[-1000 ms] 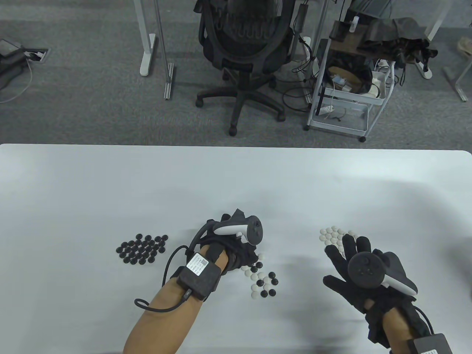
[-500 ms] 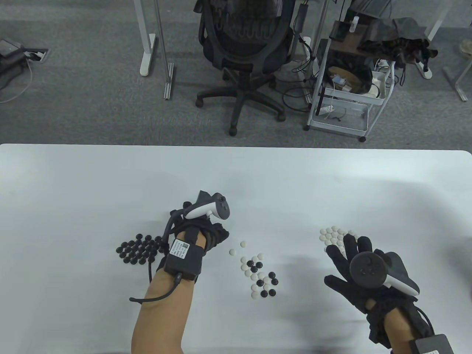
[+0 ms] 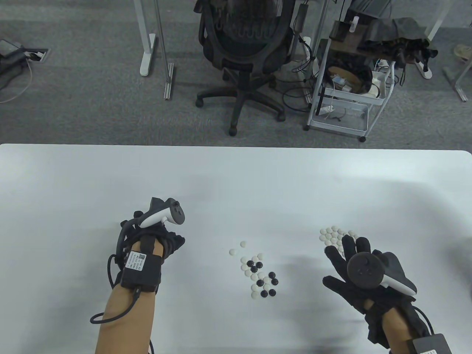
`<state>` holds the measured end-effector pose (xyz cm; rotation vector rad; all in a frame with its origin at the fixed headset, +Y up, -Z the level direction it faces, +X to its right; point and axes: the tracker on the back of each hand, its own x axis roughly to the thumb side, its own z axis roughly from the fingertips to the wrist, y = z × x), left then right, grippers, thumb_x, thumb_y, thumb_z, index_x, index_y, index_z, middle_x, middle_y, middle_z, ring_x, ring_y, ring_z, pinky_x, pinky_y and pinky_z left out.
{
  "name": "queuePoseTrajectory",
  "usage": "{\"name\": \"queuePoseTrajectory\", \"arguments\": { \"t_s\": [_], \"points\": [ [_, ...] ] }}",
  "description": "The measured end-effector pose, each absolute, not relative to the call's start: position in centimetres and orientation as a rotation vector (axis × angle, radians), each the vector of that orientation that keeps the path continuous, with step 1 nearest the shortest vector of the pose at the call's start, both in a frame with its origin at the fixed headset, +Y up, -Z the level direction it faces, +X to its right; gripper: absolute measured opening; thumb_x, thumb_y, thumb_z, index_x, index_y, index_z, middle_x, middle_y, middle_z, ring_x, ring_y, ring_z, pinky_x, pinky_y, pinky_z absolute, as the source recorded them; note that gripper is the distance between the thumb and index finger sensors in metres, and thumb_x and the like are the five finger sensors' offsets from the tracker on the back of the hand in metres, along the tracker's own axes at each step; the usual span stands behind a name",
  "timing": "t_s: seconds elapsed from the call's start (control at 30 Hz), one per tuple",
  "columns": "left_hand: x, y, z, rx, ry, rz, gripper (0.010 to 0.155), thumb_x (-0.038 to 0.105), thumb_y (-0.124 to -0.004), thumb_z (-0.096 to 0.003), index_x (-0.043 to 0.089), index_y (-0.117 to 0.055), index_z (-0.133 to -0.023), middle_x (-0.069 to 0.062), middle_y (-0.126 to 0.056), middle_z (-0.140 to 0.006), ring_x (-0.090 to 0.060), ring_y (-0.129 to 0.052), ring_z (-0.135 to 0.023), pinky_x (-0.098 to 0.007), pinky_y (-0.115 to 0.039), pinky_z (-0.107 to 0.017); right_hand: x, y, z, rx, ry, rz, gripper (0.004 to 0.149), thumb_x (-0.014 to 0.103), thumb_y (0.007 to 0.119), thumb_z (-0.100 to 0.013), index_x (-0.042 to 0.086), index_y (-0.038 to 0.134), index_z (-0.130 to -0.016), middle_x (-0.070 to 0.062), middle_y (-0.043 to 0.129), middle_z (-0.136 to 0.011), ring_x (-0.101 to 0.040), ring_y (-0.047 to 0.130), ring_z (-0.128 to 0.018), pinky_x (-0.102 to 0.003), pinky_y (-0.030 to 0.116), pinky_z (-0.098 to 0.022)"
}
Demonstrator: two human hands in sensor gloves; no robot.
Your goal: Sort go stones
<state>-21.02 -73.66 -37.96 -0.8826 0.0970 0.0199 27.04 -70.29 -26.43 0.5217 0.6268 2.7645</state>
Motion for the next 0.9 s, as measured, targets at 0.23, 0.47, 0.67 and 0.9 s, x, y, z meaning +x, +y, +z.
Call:
{"name": "queuePoseTrajectory", "arguments": {
  "t_s": [0.23,0.47,0.67,0.9],
  "points": [
    [-20.8,-73.4,-37.7,-0.887,0.098,-0.020,0.066,0.048,-0.042,-0.0551,0.028,-0.054,-0.117,-0.026,0.014,-0.113,-0.058,0.018,-0.091,-0.083,0.001,-0.057,27.0,-70.2,-26.4,0.522,0.623,2.765,0.079,0.053,0.047,-0.056,0.011,0.018,-0.115,-0.032,-0.008,-0.106,-0.058,-0.012,-0.086,-0.080,0.004,-0.053],
    [-17.6,-71.6,-36.9,-0.839,-0.026,-0.067,0.066,0.048,-0.043,-0.0561,0.026,-0.051,-0.118,-0.028,0.013,-0.113,-0.059,0.017,-0.091,-0.084,-0.001,-0.058,27.0,-70.2,-26.4,0.526,0.615,2.762,0.079,0.053,0.047,-0.056,0.011,0.018,-0.115,-0.032,-0.008,-0.106,-0.057,-0.014,-0.085,-0.080,0.004,-0.053],
    [-11.5,-70.6,-34.7,-0.870,-0.287,-0.142,0.065,0.048,-0.047,-0.0576,0.023,-0.067,-0.114,-0.031,0.000,-0.117,-0.061,0.008,-0.093,-0.084,-0.007,-0.057,27.0,-70.2,-26.4,0.528,0.611,2.763,0.079,0.053,0.047,-0.056,0.011,0.018,-0.115,-0.032,-0.008,-0.106,-0.057,-0.014,-0.085,-0.080,0.004,-0.053],
    [-4.1,-70.6,-30.9,-0.877,-0.570,-0.183,0.064,0.048,-0.049,-0.0576,0.023,-0.068,-0.114,-0.032,-0.004,-0.117,-0.062,0.003,-0.093,-0.084,-0.011,-0.057,27.0,-70.2,-26.4,0.525,0.609,2.764,0.078,0.053,0.048,-0.056,0.011,0.018,-0.115,-0.032,-0.008,-0.106,-0.057,-0.014,-0.085,-0.080,0.004,-0.053]
  ]
}}
